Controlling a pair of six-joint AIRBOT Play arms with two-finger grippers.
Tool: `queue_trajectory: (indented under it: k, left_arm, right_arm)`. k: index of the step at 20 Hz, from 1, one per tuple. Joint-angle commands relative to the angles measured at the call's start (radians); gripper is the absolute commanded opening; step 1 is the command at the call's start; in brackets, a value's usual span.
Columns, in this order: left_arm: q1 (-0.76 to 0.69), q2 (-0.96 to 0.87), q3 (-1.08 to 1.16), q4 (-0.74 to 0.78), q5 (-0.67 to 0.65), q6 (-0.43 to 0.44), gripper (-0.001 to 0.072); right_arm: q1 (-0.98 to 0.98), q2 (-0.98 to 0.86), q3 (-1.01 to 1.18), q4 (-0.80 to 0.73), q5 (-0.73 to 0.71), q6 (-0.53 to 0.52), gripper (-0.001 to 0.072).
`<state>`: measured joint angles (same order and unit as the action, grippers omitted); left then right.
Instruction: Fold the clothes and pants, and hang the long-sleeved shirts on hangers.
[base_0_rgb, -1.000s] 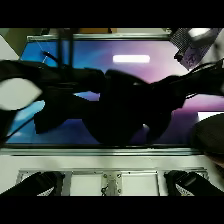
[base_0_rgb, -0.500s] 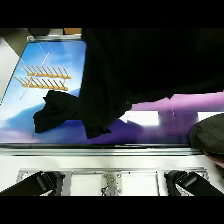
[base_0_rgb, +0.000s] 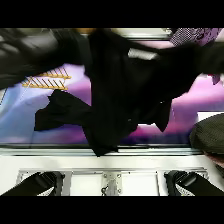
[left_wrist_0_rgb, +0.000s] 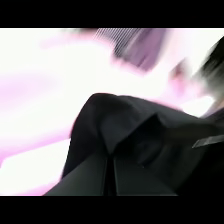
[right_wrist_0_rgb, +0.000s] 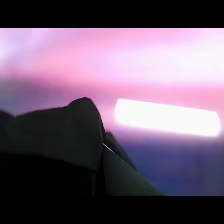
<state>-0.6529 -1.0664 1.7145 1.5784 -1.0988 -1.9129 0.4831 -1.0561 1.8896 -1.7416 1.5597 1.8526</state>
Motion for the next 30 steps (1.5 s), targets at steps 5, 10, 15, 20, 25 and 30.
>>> queue_trajectory:
  k: [5, 10, 15, 20, 25, 30]
  left_arm:
    - [0.072, -0.069, -0.545, -0.056, 0.016, -0.059, 0.0015]
    - [0.065, -0.194, -0.505, -0.098, 0.04, -0.046, 0.0015]
    - [0.078, -0.201, -0.397, -0.088, -0.017, 0.023, 0.0016]
    - [0.085, -0.202, -0.344, -0.079, -0.06, 0.086, 0.0016]
    - [0.089, -0.199, -0.324, -0.086, -0.057, 0.109, 0.0684]
    - [0.188, -0.2, -0.166, -0.085, -0.138, 0.193, 0.0684]
  right_arm:
    - [0.0, -0.074, -0.479, -0.013, 0.072, 0.103, 0.0016]
    - [0.001, -0.147, -0.484, 0.0, 0.061, 0.164, 0.0017]
    - [0.001, -0.147, -0.484, 0.016, 0.025, 0.179, 0.0018]
    - [0.001, -0.147, -0.484, 0.026, 0.007, 0.175, 0.0019]
    - [0.001, -0.147, -0.484, 0.026, 0.008, 0.175, 0.0019]
    - [0.0, -0.148, -0.484, 0.026, 0.009, 0.175, 0.0019]
